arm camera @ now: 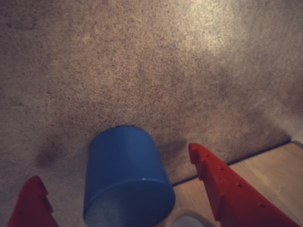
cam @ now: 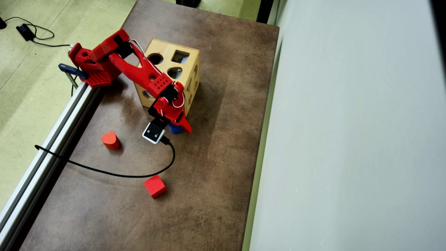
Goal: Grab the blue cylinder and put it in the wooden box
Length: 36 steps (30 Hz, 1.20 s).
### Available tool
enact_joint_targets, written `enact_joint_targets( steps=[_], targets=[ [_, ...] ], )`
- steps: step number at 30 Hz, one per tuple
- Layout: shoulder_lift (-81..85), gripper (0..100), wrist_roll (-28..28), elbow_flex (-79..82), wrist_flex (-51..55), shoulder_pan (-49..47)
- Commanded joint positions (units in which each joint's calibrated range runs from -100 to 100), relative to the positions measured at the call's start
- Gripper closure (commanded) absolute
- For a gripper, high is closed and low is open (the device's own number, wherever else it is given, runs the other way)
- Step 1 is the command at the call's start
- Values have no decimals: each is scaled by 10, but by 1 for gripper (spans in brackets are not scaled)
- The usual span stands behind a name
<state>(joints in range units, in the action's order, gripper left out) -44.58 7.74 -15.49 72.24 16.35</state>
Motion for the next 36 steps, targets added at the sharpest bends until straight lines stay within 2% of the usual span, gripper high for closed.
enact_joint_targets(
  steps=[1,10,22,25,36],
  targets=[
    [5,55,3,-24,1,-5],
    [11,58,3,-24,1,-5],
    [6,88,2,-25,0,-5],
    [5,93,2,-25,0,-5],
    [94,95,-1,-24,10,-1]
  ],
)
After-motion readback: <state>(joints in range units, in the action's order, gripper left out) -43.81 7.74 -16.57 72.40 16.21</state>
